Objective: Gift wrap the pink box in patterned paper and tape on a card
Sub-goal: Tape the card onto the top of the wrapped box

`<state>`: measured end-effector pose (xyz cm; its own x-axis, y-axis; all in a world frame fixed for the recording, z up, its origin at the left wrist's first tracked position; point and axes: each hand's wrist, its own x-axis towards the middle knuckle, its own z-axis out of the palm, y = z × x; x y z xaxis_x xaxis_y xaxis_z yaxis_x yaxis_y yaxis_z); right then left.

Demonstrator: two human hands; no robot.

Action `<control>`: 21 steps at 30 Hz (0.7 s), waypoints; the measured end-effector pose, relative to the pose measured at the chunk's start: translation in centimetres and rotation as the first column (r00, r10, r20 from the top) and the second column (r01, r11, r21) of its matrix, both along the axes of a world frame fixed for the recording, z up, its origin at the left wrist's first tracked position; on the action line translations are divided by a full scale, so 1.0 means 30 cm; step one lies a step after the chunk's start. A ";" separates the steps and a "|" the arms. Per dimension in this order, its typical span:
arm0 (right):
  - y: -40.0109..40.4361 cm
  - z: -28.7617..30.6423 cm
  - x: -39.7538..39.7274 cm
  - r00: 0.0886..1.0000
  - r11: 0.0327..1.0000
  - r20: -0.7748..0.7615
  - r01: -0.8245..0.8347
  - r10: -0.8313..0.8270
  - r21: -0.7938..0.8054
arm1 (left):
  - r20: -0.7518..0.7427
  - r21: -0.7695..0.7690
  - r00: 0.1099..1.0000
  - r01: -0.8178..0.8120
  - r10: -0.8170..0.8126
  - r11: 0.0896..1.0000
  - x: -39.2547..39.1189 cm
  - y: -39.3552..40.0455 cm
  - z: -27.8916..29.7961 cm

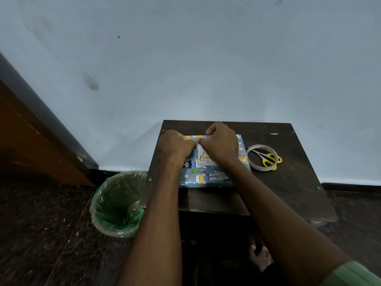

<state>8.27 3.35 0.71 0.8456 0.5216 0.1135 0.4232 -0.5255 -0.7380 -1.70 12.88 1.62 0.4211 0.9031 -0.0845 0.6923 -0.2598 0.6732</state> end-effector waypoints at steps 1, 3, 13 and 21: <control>0.002 -0.003 -0.003 1.000 1.000 0.010 0.002 -0.002 -0.006 | 0.001 0.000 1.000 -0.001 0.001 1.000 0.000 -0.001 -0.002; 0.006 -0.005 0.000 1.000 1.000 -0.009 -0.002 0.002 0.015 | -0.016 0.003 1.000 0.006 -0.006 1.000 -0.002 -0.005 -0.002; -0.188 0.092 0.115 0.992 0.974 -0.122 -0.009 0.037 0.225 | 0.207 0.359 0.931 0.213 -0.300 0.909 0.065 -0.155 0.052; -0.424 0.105 0.209 0.992 0.929 -0.056 -0.124 0.112 -0.348 | 0.261 0.323 0.844 0.381 -0.469 0.866 0.165 -0.265 0.011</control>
